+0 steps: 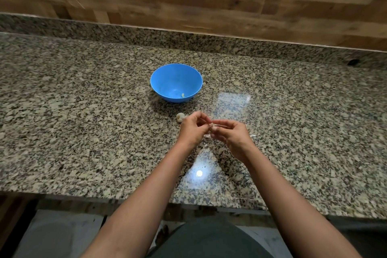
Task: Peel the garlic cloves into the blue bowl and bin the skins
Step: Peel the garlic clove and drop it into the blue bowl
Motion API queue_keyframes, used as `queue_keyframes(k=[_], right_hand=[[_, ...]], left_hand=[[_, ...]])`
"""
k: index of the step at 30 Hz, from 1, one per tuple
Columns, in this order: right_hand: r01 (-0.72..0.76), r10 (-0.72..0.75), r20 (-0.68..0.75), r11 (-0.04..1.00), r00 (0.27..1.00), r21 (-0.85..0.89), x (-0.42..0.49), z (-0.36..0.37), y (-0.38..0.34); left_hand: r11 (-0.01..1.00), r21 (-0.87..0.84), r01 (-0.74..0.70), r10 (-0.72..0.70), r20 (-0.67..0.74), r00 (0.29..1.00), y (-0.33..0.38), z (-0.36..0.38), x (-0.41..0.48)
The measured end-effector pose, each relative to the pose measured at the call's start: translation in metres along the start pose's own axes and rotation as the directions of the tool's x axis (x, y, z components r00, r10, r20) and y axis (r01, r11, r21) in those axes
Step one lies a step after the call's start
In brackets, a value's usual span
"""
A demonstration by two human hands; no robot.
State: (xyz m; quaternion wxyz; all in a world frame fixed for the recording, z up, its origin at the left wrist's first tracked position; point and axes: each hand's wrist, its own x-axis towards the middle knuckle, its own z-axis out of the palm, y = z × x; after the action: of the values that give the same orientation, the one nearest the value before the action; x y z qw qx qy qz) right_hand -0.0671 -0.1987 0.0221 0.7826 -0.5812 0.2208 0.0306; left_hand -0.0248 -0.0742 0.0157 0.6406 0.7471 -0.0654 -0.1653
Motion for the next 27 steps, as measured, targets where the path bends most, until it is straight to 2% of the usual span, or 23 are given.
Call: queue_keyframes(k=[13,16,19,23,25,27], right_hand=[[-0.031,0.032,-0.004,0.994,0.999,0.107,-0.001,-0.001,-0.0029],[-0.042,0.043,-0.011,0.993,0.999,0.107,-0.0015,-0.0018,-0.0035],[-0.062,0.065,-0.018,0.989,0.998,0.137,-0.0021,-0.0012,-0.0042],[-0.079,0.088,-0.04,0.98,0.995,0.184,-0.0026,-0.0033,-0.0033],[-0.062,0.067,-0.036,0.989,0.997,0.137,-0.0033,-0.0037,-0.0029],[-0.028,0.028,-0.032,1.0,0.999,0.006,-0.004,-0.0037,-0.0024]], left_hand=[[0.994,0.102,0.032,-0.021,-0.109,0.994,-0.005,-0.0018,0.0041],[0.992,0.109,0.064,-0.058,-0.055,0.997,-0.0059,-0.0035,0.0049],[0.994,0.026,0.108,-0.11,0.077,0.991,-0.0051,-0.0023,0.0039],[0.983,-0.075,0.167,-0.158,0.106,0.982,-0.0039,-0.002,0.0043],[0.963,-0.156,0.221,-0.206,0.109,0.973,-0.0038,-0.0017,0.0044],[0.923,-0.258,0.286,-0.263,0.119,0.957,-0.0026,-0.0012,0.0033]])
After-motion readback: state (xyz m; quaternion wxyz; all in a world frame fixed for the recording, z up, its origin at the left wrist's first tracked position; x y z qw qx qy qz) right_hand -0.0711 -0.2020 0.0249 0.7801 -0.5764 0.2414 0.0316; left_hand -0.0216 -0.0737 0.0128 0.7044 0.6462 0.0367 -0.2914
